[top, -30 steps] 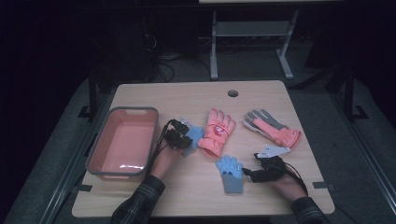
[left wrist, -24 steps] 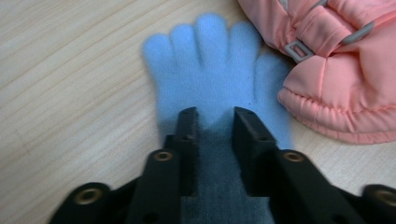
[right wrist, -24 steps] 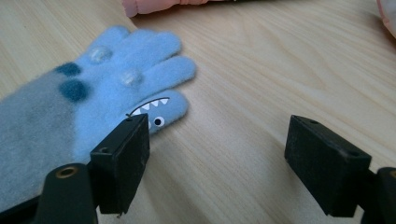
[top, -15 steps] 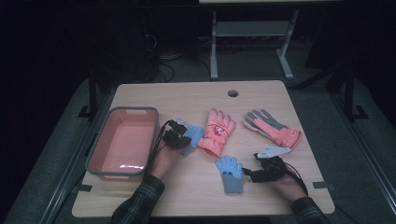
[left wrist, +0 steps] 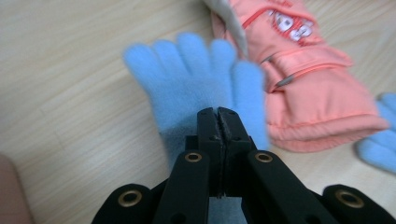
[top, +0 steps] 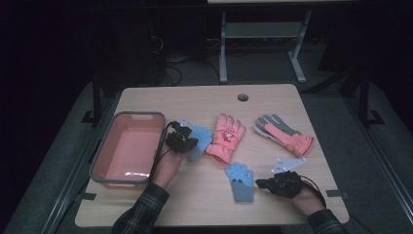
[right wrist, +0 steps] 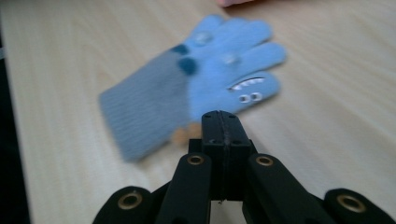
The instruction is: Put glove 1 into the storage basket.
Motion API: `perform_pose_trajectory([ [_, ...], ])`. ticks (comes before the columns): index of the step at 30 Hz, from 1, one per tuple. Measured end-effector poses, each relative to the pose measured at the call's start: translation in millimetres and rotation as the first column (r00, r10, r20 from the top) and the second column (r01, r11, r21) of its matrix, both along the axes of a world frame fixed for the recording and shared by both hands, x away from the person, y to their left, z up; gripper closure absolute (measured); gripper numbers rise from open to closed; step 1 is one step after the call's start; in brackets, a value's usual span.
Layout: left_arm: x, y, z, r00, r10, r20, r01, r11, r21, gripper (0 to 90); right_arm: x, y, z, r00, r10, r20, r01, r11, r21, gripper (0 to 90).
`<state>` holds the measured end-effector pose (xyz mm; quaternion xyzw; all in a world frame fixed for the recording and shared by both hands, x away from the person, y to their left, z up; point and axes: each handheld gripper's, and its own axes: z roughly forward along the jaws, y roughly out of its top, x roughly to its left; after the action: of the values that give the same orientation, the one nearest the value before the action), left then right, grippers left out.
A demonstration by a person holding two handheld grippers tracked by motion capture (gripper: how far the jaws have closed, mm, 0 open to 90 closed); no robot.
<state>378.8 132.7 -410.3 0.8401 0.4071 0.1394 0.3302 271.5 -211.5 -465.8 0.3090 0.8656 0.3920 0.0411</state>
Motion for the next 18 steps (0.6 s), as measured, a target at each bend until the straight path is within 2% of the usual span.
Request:
perform_pose_trajectory([
  [2,-2.9,2.0,4.7,1.0000,-0.002,-0.005,0.002,0.9998,-0.018,89.0,-3.2,5.7,-1.1,0.9988,0.046,-0.014,-0.046,0.9989,0.003,90.0],
  [4,-6.1,4.1,9.0,0.9999,-0.013,-0.002,0.013,0.9992,-0.039,89.0,-3.8,8.2,-1.5,0.9982,0.058,-0.017,-0.058,0.9983,0.005,90.0],
  [9,-15.6,8.0,15.3,0.9969,-0.077,-0.014,0.076,0.9940,-0.078,88.9,-6.5,17.6,-3.0,0.9942,0.102,-0.034,-0.102,0.9948,0.004,90.0],
  [18,-33.2,13.0,21.1,0.9878,-0.153,-0.030,0.148,0.9822,-0.115,88.9,-10.3,43.9,-2.6,0.9862,0.164,-0.024,-0.163,0.9864,0.017,90.0],
])
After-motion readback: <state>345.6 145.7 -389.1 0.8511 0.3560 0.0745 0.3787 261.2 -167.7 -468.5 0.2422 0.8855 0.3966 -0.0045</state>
